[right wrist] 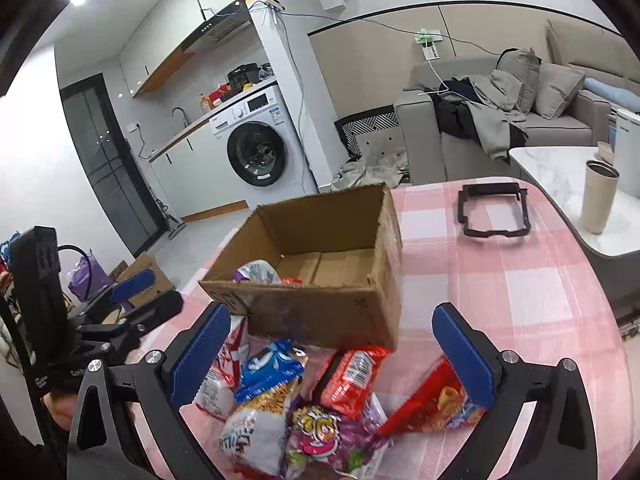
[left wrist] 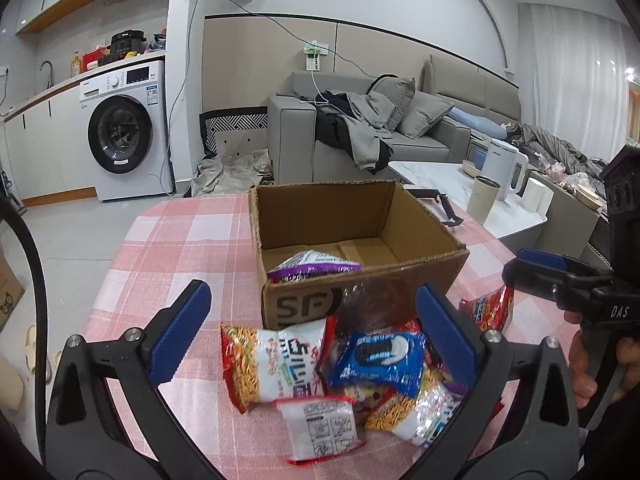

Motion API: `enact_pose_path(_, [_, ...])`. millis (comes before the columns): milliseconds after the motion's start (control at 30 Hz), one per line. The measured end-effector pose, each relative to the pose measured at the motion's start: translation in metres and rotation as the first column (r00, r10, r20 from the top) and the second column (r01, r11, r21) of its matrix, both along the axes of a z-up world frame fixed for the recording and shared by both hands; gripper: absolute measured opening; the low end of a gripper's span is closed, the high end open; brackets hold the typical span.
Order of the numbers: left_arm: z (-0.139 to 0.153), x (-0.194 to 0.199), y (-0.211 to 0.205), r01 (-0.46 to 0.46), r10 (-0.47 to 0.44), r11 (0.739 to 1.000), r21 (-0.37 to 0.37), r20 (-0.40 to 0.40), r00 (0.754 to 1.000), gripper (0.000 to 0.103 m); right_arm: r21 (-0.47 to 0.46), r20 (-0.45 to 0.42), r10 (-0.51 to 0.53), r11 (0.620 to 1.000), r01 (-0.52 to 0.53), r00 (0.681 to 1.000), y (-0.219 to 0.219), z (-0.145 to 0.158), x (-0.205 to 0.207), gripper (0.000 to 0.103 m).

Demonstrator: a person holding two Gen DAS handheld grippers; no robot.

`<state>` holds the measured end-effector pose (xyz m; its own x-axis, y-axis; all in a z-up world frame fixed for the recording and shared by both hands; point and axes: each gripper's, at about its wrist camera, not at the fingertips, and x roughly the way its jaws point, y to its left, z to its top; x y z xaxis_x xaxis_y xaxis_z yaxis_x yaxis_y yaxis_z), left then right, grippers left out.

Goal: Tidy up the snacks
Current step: 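Open both tools to drop the two packs into the box, then withdraw both tools from the box toward the remaining snacks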

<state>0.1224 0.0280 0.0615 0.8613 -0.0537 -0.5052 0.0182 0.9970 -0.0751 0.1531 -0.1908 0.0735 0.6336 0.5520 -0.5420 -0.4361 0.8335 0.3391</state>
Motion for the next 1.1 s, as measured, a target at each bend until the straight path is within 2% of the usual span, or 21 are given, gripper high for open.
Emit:
enact_pose_path(200, [-0.008,-0.024,0.003,-0.007,0.007,1.000,0.002,-0.012,1.000,0.102,-0.037,-0.033,-0.003,0.999,0.002,0.999,-0.012,-0.009,-0.013,0.103])
enact_pose_path(333, [-0.016,-0.033,0.001,-0.008,0.009,1.000,0.009,-0.021,1.000,0.102,-0.097,-0.037,-0.023,0.995,0.019,0.999,-0.015,-0.008,-0.015,0.103])
enact_pose_path(433, [-0.024,-0.033,0.001,-0.013,0.014,1.000,0.020,-0.041,0.999,0.102,-0.095,-0.049,-0.012,0.995,0.008,0.999,-0.018,-0.009,-0.017,0.103])
enact_pose_path(633, [-0.046,-0.035,0.007,-0.029,0.028,1.000,-0.007,-0.080,0.996,0.102,-0.118,-0.057,0.012,0.993,-0.019,0.998,-0.015,-0.012,-0.019,0.103])
enact_pose_path(833, [-0.064,-0.035,0.010,-0.028,0.025,0.999,-0.025,-0.102,0.994,0.102,-0.172,-0.054,0.004,0.985,-0.013,0.999,-0.016,-0.017,-0.016,0.103])
enact_pose_path(1000, [-0.070,-0.033,0.006,-0.026,0.024,1.000,-0.017,-0.113,0.993,0.102,-0.161,-0.066,0.005,0.987,-0.015,0.998,-0.026,-0.017,-0.013,0.103])
enact_pose_path(1100, [-0.074,-0.031,0.004,-0.030,0.029,1.000,-0.006,-0.124,0.992,0.102,-0.194,-0.058,-0.003,0.981,-0.008,0.998,-0.027,-0.019,-0.013,0.103])
